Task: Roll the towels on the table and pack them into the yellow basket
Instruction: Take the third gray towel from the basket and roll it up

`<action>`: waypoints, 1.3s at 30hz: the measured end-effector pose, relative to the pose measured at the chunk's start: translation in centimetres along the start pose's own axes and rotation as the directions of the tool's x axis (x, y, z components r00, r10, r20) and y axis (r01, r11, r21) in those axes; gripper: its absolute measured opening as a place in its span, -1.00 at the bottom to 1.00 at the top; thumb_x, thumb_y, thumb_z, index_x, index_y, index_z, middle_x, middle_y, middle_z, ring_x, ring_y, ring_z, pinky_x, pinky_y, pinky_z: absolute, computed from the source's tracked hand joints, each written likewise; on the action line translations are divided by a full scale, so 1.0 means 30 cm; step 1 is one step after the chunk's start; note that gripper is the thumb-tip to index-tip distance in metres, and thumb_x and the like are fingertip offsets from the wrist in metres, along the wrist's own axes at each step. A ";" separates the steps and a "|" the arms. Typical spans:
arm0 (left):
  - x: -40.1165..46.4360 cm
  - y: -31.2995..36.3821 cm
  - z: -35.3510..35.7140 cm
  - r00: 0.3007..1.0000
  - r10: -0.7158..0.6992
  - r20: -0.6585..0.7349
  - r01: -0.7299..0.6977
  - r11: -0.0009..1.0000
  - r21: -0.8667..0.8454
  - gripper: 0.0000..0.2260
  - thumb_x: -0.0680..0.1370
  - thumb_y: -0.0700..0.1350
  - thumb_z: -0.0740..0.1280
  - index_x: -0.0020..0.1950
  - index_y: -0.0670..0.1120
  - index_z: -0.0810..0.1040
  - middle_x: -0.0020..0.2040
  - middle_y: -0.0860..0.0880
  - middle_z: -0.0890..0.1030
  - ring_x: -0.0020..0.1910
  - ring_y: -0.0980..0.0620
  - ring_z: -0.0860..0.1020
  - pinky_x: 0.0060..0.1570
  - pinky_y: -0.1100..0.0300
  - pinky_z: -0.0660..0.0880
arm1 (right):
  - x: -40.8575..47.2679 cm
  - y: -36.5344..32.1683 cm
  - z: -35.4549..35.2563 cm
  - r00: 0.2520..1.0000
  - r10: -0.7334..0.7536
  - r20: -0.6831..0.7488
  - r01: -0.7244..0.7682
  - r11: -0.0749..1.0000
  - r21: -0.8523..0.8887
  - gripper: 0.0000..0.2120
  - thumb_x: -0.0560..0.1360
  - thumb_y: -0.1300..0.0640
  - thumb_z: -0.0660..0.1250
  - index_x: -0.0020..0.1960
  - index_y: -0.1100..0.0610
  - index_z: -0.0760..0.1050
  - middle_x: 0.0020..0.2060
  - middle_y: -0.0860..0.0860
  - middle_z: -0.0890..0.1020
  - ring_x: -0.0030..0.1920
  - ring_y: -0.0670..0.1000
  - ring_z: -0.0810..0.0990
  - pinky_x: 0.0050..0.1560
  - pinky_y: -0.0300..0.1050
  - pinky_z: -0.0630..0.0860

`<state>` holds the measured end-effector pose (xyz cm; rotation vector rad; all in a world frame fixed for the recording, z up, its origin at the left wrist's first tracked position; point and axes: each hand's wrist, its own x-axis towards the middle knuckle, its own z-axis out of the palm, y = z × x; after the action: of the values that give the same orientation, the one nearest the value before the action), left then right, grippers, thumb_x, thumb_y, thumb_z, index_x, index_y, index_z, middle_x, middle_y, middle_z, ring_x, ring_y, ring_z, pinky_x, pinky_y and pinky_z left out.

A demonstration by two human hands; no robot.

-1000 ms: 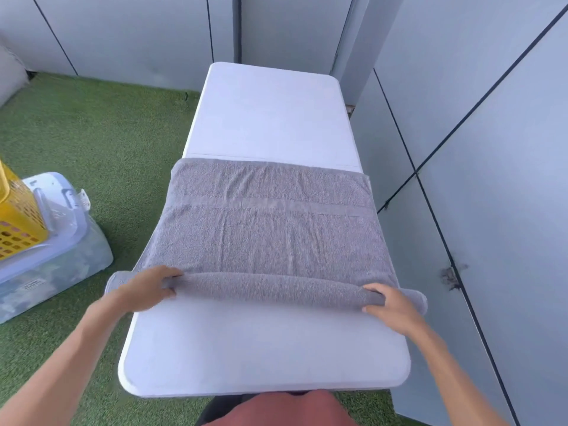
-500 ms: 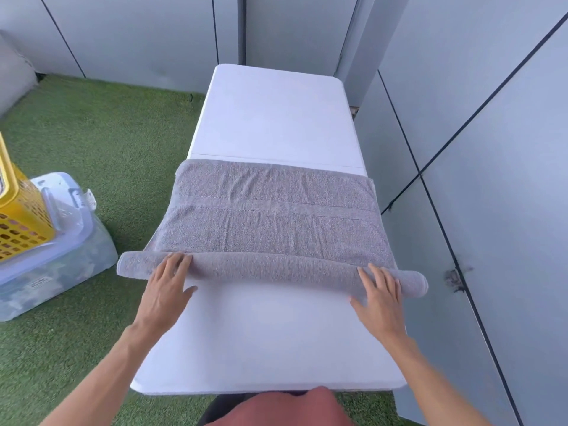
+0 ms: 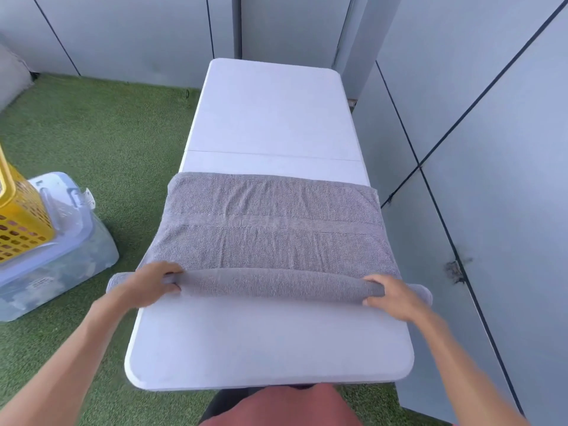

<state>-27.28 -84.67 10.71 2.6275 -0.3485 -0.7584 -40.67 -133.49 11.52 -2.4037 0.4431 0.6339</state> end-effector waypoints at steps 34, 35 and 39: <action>-0.026 0.051 0.134 0.802 0.178 -0.570 -0.084 0.979 0.187 -0.74 0.55 -0.06 0.27 0.18 -0.14 0.54 0.11 -0.11 0.51 0.06 -0.20 0.46 0.04 -0.12 0.43 | 0.023 -0.065 0.112 0.792 -0.196 -0.578 0.005 0.949 -0.314 -0.68 0.52 -0.01 0.23 0.23 0.03 0.51 0.13 0.01 0.52 0.19 0.16 0.47 0.23 0.09 0.29; -0.029 0.038 0.168 0.826 0.204 -0.525 -0.094 0.969 0.228 -0.63 0.54 0.00 0.27 0.27 -0.17 0.49 0.19 -0.13 0.49 0.17 -0.21 0.45 0.16 -0.14 0.41 | 0.012 -0.066 0.138 0.797 -0.225 -0.561 0.008 0.932 -0.362 -0.59 0.50 -0.08 0.21 0.29 0.05 0.48 0.19 0.01 0.50 0.24 0.15 0.44 0.27 0.10 0.26; 0.025 0.008 0.182 0.904 0.207 -0.373 -0.101 0.953 0.285 -0.36 0.37 -0.15 0.53 0.39 -0.21 0.38 0.29 -0.16 0.46 0.34 -0.23 0.38 0.33 -0.23 0.29 | 0.035 -0.038 0.170 0.890 -0.217 -0.401 -0.001 0.878 -0.479 -0.31 0.43 -0.09 0.40 0.46 0.10 0.27 0.35 0.02 0.34 0.42 0.14 0.24 0.43 0.19 0.09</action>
<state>-29.70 -86.72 6.21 2.8655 -0.5608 -0.1154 -40.99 -129.57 7.91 -3.0305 0.3573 0.1280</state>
